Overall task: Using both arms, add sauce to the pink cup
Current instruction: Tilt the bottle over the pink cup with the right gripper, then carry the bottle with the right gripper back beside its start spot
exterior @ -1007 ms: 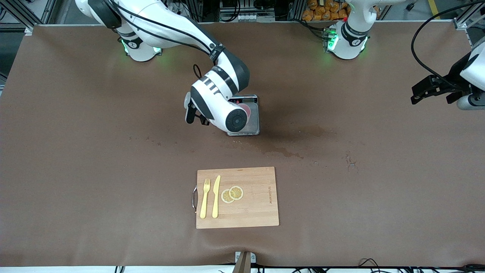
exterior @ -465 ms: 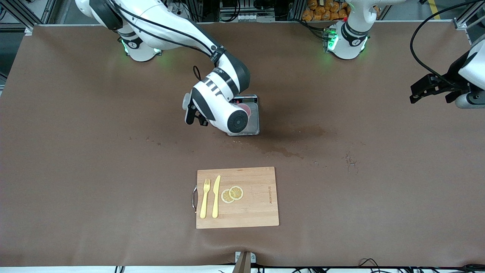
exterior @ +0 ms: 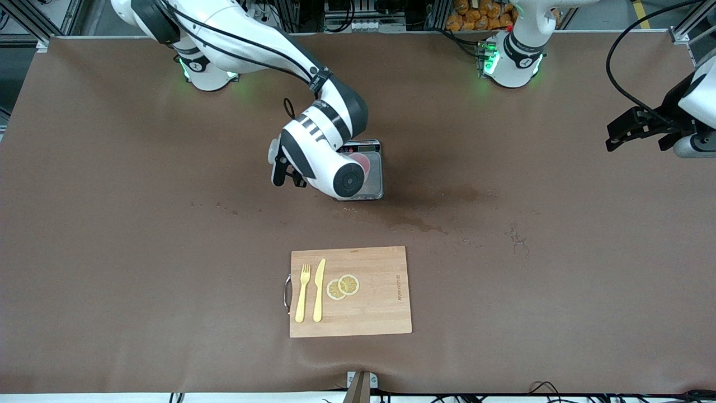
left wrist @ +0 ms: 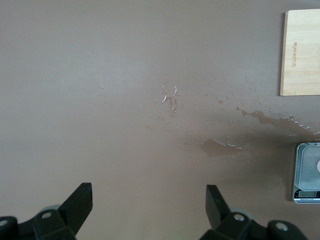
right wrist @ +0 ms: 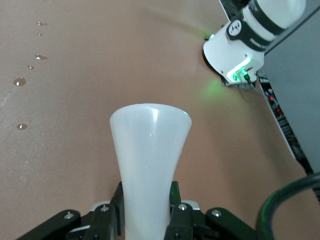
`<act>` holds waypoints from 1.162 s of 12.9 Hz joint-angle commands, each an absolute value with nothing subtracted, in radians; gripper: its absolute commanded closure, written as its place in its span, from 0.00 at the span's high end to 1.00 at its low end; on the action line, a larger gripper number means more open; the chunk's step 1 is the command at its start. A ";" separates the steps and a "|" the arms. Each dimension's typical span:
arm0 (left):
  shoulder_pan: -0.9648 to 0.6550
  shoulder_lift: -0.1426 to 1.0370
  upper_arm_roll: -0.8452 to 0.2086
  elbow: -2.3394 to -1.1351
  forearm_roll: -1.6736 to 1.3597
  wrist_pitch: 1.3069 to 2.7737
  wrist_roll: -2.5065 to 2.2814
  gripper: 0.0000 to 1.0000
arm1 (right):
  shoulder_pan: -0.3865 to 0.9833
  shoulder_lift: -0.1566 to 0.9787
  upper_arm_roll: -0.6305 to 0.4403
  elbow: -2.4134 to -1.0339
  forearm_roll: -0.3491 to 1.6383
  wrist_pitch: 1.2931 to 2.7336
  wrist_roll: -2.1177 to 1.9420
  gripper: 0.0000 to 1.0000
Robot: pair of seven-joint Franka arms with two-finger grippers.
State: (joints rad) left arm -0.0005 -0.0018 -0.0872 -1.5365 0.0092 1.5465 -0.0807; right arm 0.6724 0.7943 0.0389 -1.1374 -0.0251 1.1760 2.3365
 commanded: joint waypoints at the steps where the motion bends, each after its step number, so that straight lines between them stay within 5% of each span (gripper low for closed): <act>1: -0.002 -0.025 -0.086 -1.548 0.014 1.536 -0.089 1.00 | 0.614 0.733 0.044 -1.126 -0.023 1.112 2.221 0.33; 15: -0.006 -0.021 -0.094 -1.552 0.014 1.536 -0.092 1.00 | 0.321 0.549 0.049 -1.216 0.158 1.077 1.806 0.35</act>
State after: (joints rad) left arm -0.0029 -0.0018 -0.0920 -1.5389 0.0092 1.5464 -0.0807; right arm 0.3582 0.5951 0.0325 -1.1740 0.1297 1.0943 1.8529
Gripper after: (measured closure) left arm 0.000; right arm 0.634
